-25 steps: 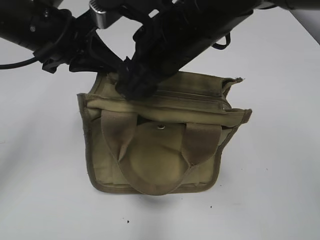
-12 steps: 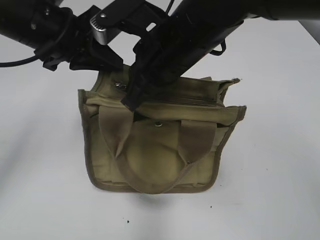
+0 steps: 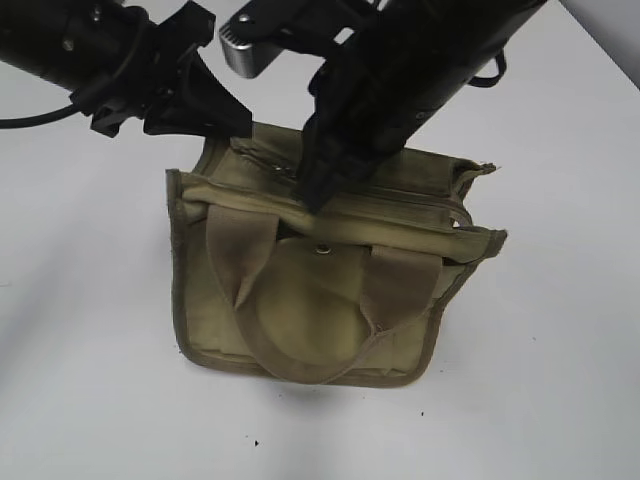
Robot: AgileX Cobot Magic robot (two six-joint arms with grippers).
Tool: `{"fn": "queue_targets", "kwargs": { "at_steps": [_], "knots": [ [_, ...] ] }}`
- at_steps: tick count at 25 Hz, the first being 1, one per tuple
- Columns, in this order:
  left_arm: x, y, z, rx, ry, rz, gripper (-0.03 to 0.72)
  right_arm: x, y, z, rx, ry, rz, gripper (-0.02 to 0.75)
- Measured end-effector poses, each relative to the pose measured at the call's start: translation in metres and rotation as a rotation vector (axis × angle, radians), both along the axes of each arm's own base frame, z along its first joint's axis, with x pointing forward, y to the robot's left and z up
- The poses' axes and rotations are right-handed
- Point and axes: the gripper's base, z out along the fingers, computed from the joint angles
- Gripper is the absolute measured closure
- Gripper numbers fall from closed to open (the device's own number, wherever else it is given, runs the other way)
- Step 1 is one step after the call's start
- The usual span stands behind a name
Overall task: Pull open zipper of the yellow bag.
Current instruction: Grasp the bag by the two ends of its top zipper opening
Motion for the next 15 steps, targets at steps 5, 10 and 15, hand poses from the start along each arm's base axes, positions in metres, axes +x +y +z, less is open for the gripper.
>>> {"fn": "queue_targets", "kwargs": {
  "at_steps": [5,10,15],
  "knots": [
    [-0.001,0.0,0.001,0.008,-0.001,-0.01,0.661,0.0,-0.038,0.018,-0.032,0.083,-0.103,0.736],
    [-0.001,0.0,0.0,0.015,-0.002,-0.015,0.661,0.0,-0.086,0.031,-0.077,0.193,-0.25,0.736],
    [-0.001,0.001,0.0,0.022,-0.002,-0.02,0.661,0.005,-0.12,0.031,-0.111,0.278,-0.371,0.736]
  ]
}}
